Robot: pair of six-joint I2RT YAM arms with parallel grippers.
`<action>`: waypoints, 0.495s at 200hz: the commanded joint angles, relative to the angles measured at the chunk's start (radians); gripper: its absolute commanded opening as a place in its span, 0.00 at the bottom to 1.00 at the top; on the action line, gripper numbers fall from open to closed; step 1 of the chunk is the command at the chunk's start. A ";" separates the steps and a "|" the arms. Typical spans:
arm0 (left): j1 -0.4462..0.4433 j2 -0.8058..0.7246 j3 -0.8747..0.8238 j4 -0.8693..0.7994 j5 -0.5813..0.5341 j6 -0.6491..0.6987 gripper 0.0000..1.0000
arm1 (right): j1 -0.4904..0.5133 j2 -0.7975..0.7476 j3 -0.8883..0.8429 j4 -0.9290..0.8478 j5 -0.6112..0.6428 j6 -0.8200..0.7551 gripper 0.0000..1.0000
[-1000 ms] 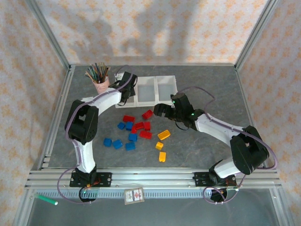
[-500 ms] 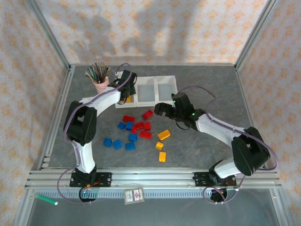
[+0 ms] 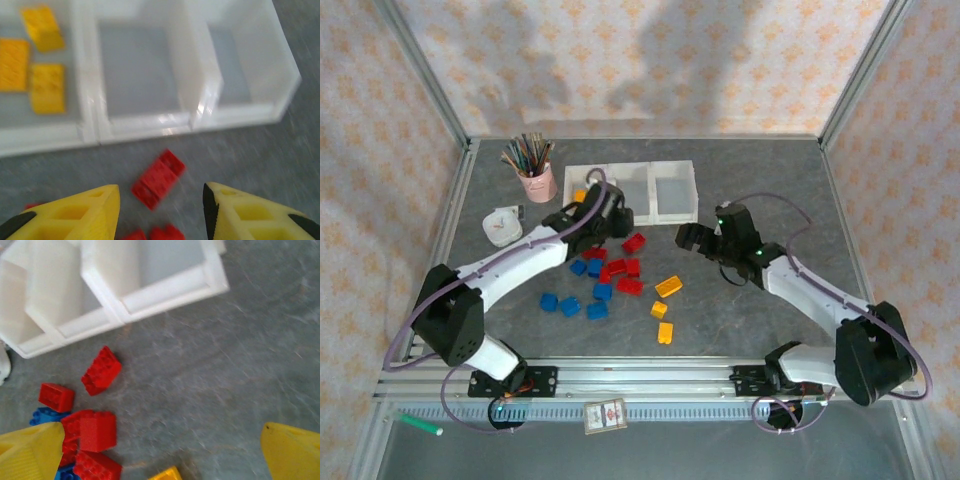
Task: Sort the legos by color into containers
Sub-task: Pick up the lego from the middle-left of the table.
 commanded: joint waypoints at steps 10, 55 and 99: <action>-0.104 -0.014 -0.034 -0.030 0.063 0.035 0.51 | -0.016 -0.093 -0.066 -0.089 -0.009 -0.012 1.00; -0.249 0.061 -0.036 -0.030 0.079 0.062 0.57 | -0.022 -0.201 -0.152 -0.142 0.016 0.036 1.00; -0.341 0.204 0.047 -0.044 0.076 0.117 0.69 | -0.023 -0.269 -0.207 -0.157 0.034 0.072 1.00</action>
